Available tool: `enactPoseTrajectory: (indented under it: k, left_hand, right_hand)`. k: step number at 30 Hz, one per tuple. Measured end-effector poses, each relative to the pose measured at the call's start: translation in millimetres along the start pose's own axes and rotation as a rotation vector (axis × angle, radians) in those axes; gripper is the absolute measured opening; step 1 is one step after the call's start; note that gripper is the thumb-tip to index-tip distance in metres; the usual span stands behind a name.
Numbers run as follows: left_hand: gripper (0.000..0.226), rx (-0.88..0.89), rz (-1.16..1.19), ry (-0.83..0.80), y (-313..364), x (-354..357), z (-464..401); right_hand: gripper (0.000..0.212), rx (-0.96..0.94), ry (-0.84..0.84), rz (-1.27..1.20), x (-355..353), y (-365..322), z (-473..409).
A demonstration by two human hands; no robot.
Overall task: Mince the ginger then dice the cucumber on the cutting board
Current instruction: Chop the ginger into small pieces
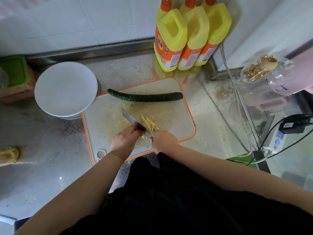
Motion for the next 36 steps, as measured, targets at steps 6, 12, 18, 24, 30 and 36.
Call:
enactPoseTrajectory:
  k: [6, 12, 18, 24, 30, 36]
  left_hand:
    - [0.017, -0.005, 0.057, 0.009, -4, 5, 2]
    - [0.012, -0.005, 0.026, 0.04, -3, 3, -2]
    - [0.014, 0.019, -0.005, 0.095, 4, -10, -4]
    - [0.013, 0.018, -0.012, 0.092, 0, -5, -1]
    - [0.011, 0.002, -0.018, 0.11, -1, -4, 0]
    - [0.012, -0.03, -0.008, 0.093, -4, 2, 3]
  right_hand:
    - [0.025, 0.008, 0.013, -0.006, 6, -4, -2]
    - [0.033, -0.008, -0.028, -0.176, -3, 7, -2]
    - [0.038, -0.012, 0.009, -0.118, -8, 5, 0]
    - [0.031, -0.019, 0.008, -0.06, -9, -2, 6]
    - [0.021, 0.018, 0.009, -0.031, -3, -6, 3]
    - [0.024, 0.032, 0.009, -0.082, 3, -9, 2]
Point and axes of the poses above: each hand's wrist, its own z-axis away from the middle knuckle, its own x-axis out of the palm, y = z × x, the point moved 9 cm from there along -z, towards the middle knuckle, and after that the axes turned 1 degree about x, right-handed, at the moved point
